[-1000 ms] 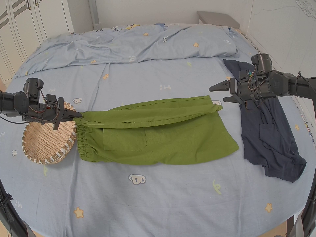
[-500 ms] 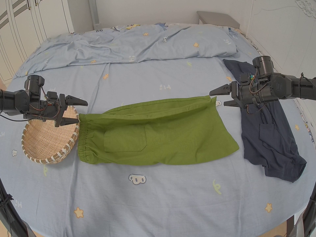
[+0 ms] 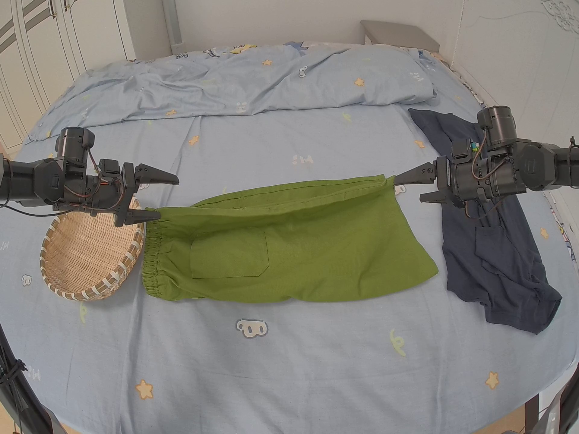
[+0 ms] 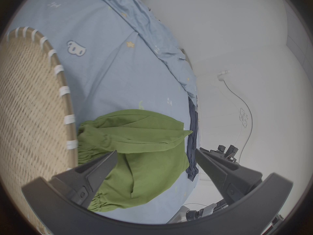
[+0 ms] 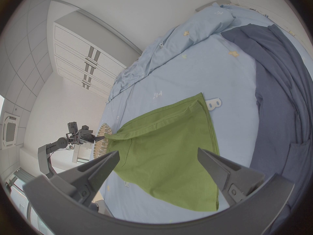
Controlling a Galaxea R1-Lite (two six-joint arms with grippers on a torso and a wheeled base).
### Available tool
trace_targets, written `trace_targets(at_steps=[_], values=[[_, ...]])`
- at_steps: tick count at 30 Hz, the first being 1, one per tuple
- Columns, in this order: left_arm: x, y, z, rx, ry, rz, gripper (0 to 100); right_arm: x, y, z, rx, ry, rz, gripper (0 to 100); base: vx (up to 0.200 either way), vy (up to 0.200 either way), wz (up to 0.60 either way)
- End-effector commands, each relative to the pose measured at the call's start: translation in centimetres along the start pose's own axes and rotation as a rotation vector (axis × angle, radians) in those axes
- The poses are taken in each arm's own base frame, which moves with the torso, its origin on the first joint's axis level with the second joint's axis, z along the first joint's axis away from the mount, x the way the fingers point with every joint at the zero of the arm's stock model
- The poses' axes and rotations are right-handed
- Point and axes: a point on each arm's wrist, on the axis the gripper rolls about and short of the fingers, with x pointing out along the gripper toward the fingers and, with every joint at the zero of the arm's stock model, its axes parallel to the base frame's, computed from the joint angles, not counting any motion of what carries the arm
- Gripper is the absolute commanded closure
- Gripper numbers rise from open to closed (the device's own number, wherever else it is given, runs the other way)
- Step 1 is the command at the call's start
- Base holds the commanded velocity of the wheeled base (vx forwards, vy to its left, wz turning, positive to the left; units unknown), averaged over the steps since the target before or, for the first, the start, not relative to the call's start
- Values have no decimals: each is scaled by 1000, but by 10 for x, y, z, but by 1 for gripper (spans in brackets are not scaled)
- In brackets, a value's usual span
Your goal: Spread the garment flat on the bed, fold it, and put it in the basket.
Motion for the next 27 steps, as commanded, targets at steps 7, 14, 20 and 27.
trace_targets(at_steps=[7, 14, 20, 27], values=[[46, -2, 19, 41, -2, -39, 0, -55, 22, -46, -9, -51, 32, 0, 0, 0, 0], [79, 2, 41, 31, -112, 57, 0, -84, 38, -59, -8, -94, 99, 0, 0, 0, 0], [83, 2, 54, 6, -152, 40, 0, -102, 49, -62, -37, -136, 122, 0, 0, 0, 0], [53, -35, 47, 23, -160, 10, 0, -109, 50, -62, -42, -156, 116, 0, 0, 0, 0]])
